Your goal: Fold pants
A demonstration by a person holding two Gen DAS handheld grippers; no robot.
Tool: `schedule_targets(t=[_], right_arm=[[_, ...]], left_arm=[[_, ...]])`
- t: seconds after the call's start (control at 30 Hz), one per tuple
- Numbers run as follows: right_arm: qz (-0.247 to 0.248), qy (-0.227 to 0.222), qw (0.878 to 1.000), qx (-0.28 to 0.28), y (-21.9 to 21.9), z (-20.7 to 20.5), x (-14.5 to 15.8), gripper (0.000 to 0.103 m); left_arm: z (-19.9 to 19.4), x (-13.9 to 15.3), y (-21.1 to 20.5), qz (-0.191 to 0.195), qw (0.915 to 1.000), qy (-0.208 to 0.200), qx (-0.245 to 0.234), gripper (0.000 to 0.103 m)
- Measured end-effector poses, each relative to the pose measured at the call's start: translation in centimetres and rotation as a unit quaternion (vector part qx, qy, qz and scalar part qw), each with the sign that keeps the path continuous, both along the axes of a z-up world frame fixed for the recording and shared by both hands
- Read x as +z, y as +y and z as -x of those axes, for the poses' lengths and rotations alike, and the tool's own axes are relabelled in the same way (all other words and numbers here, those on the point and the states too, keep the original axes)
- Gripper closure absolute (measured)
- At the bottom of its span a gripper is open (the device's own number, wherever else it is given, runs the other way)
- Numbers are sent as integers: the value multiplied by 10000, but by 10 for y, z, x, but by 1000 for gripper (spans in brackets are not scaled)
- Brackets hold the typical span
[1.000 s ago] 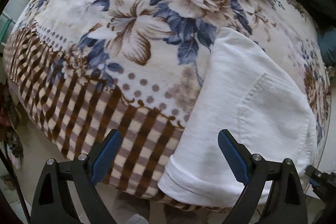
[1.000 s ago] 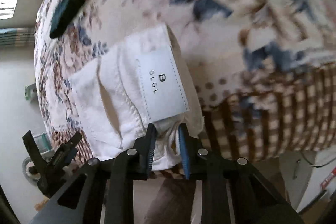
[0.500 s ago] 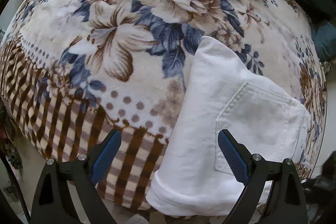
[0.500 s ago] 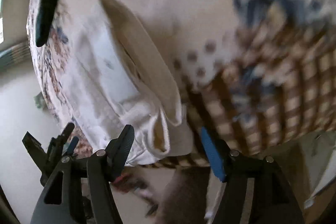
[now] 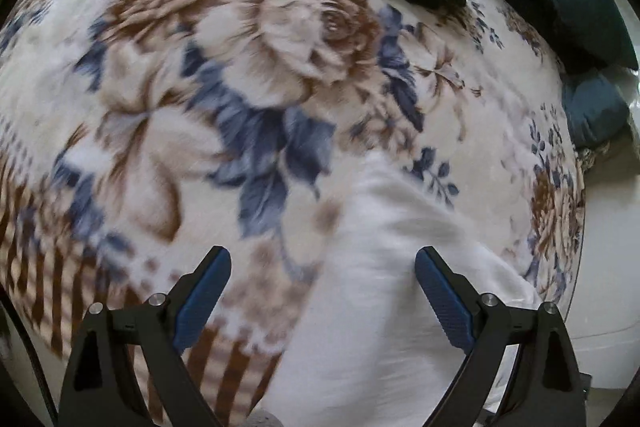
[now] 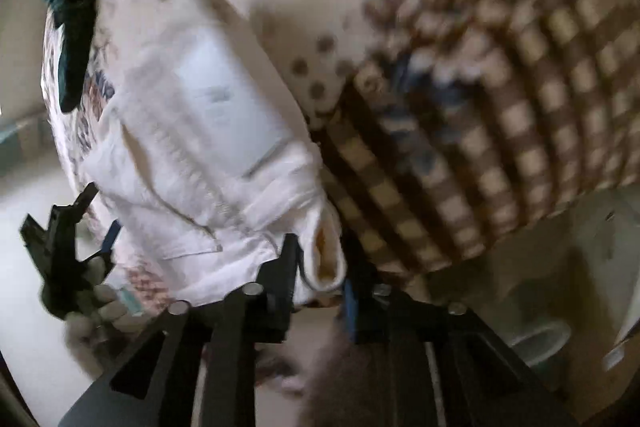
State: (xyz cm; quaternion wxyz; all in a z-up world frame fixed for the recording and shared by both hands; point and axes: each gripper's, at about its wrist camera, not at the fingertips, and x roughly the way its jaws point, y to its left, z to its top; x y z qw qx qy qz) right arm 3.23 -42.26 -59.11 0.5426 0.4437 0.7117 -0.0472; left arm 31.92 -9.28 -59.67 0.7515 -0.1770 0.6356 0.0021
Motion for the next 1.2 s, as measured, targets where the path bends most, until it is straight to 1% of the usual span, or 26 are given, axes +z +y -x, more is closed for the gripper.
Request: schedule_targets(t=[0.03,0.1,0.13,0.17,0.2,0.23,0.27,0.3,0.37,0.4,0.47,0.5,0.53,0.57,0.6,0.63,0.67,0.7,0.73,0.77,0.87,0.93,1.07,1.1,1.13,1.2], right_arm=[[64,68,10000,36,-1,-4,-2,52],[292,-173,9994,-36,-4,-13,10,51],[419,-338,9985,-56,-7,-19,18,47],[576,-528,9969,-35,-8,-27,27,39],[611,-651,9960,-14,-8,-32,32,36],[601,-762,9953,7,-6,-41,34,35],[584,-810,9950,51,-2,-50,31,35],[567,-839,9947,163,0,-62,27,35],[597,-873,9938,351,10,-81,17,35],[550,-917,9933,427,10,-87,11,35],[407,-1006,9925,571,15,-101,-2,35],[304,-1023,9927,563,15,-109,-10,36],[243,-1085,9924,521,13,-119,-17,53],[408,-1184,9906,553,16,-122,-13,70],[603,-1243,9885,615,13,-125,-12,79],[781,-1342,9857,661,15,-126,-5,87],[949,-1381,9838,636,14,-126,1,88],[1150,-1429,9815,545,15,-124,9,88],[1292,-1456,9797,472,14,-125,15,89],[1485,-1467,9773,361,10,-120,23,89],[1804,-1285,9751,-150,-16,-98,30,89],[1675,-1067,9795,-345,-28,-92,16,88],[1774,-1051,9785,-17,-20,-109,3,89],[1820,-1053,9776,63,-16,-116,1,89],[1826,-1062,9774,94,-16,-119,-1,88],[1722,-1055,9793,121,-20,-125,-7,88]], left_arm=[[-8,-6,-3,10,10000,34,-90,9],[-19,-16,-4,67,9998,51,-180,9],[-25,-22,-4,142,9997,73,-177,9],[-30,-27,-3,233,9995,90,-181,9],[-35,-35,-3,432,9988,119,-216,13],[-37,-38,-2,516,9982,134,-265,38],[-42,-43,-6,604,9972,101,-418,74],[-45,-45,-10,510,9971,62,-559,74],[-47,-46,-14,345,9966,-70,-739,81],[-47,-49,-11,399,9969,-61,-682,82],[-47,-58,3,731,9967,76,-333,82],[-47,-63,13,1001,9948,172,-39,82],[-48,-65,20,1208,9922,237,170,78],[-47,-67,30,1556,9862,315,478,76],[-46,-66,35,1735,9824,329,608,75],[-45,-63,42,1913,9778,334,784,67],[-43,-58,47,1976,9761,281,862,54],[-41,-52,51,1965,9761,211,903,46],[-39,-46,54,1952,9761,145,940,32],[-37,-41,56,1950,9762,101,944,27],[-34,-30,53,1890,9792,-22,734,27],[-38,-30,41,1827,9821,-20,466,27],[-45,-44,6,1514,9881,173,-226,28],[-46,-48,1,1361,9901,159,-302,34],[-48,-51,-3,1304,9908,75,-357,76],[-52,-64,-4,1203,9921,124,-345,79]])
